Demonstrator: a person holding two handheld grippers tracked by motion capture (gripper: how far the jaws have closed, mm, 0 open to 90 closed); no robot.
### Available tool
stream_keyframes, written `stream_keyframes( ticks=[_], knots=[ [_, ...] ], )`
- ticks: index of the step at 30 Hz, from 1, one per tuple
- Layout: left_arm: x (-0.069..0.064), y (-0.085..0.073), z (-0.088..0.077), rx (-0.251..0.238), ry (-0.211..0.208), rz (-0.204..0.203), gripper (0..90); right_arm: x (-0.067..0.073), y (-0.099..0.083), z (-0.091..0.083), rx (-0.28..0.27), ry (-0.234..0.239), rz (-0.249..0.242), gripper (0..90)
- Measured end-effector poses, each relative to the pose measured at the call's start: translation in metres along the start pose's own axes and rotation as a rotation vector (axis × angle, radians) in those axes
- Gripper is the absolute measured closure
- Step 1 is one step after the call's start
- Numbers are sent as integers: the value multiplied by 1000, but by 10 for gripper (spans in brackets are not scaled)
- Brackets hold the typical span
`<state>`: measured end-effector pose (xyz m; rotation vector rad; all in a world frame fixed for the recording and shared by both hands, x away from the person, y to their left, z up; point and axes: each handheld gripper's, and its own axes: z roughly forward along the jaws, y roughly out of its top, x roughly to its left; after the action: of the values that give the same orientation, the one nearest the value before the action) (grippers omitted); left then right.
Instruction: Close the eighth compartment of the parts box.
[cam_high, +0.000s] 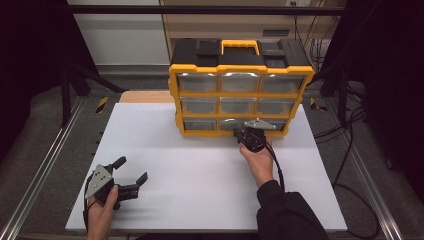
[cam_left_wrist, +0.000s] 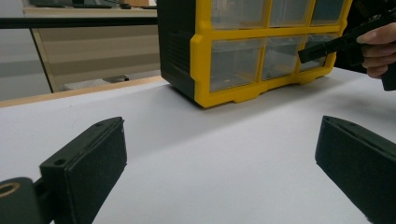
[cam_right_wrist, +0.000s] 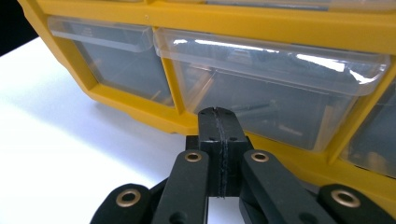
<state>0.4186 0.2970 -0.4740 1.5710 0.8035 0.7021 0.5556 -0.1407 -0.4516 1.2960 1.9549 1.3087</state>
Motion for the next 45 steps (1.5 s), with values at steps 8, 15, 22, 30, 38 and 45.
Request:
stream_keyframes(
  ticks=[8,15,22,30,38,45],
  knots=[
    [0,0,0,0,1,-1,20,0,-2,-2,0,7,-1,900],
    [1,-1,-1,-1,3,-4,20,1,-4,-8,-10,13,-23,877],
    [2,0,-1,-4,3,-11,20,4,-4,-14,-23,37,-22,849],
    [1,-1,-1,2,6,-6,20,14,1,-21,-59,65,-31,803],
    [2,-1,-1,2,3,-5,20,16,4,-27,-79,85,-73,694],
    [2,-1,-1,4,4,-4,20,23,12,-37,-117,128,-123,503]
  ],
)
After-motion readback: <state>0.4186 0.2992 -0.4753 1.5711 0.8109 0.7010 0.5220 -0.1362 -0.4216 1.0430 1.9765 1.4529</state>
